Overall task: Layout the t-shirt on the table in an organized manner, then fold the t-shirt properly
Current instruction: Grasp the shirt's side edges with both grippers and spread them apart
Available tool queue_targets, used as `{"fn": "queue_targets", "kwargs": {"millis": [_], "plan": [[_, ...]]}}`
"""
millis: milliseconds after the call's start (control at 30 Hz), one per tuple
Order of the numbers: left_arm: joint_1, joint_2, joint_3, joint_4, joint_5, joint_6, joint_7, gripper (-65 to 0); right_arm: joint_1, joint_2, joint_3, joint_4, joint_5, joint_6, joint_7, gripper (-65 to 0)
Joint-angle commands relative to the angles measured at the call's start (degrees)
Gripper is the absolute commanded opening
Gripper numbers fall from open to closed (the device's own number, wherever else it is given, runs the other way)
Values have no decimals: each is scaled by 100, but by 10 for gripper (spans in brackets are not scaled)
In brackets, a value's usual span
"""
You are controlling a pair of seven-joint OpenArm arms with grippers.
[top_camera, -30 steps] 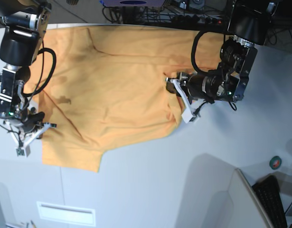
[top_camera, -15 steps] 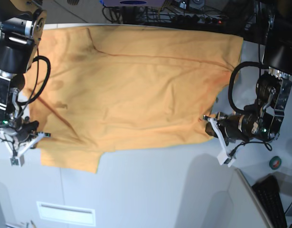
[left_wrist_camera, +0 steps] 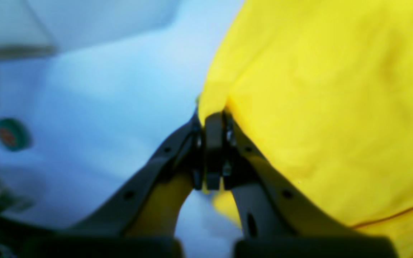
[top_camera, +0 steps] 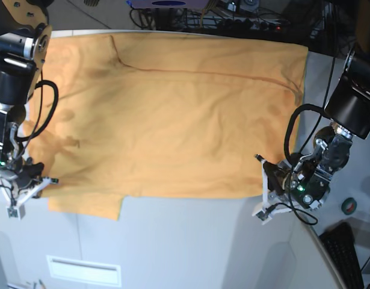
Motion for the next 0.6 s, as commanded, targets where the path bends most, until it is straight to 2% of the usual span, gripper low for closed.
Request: {"fn": "queue_targets", "kwargs": {"millis": [0,233,367,467,567], "plan": [[-168,24,-22,42,282,43,-33,-650,163,122,4,26,44,9,187,-650],[-159,297,-22,42,1917,34,-33,-650,180,253,-867,-149,44,1,696,-650],[-150,332,-22,51,2400,34,-68,-650,180,253,-902,-149,44,-8,925,-650],[-115,481,-48,42,3051,43,-86,-650,180,253,-902,-149,44,-8,1118,-650],[52,631,-75,51,3842,61,-446,-650,180,262,-902,-149,44,-8,1250,-650]]}}
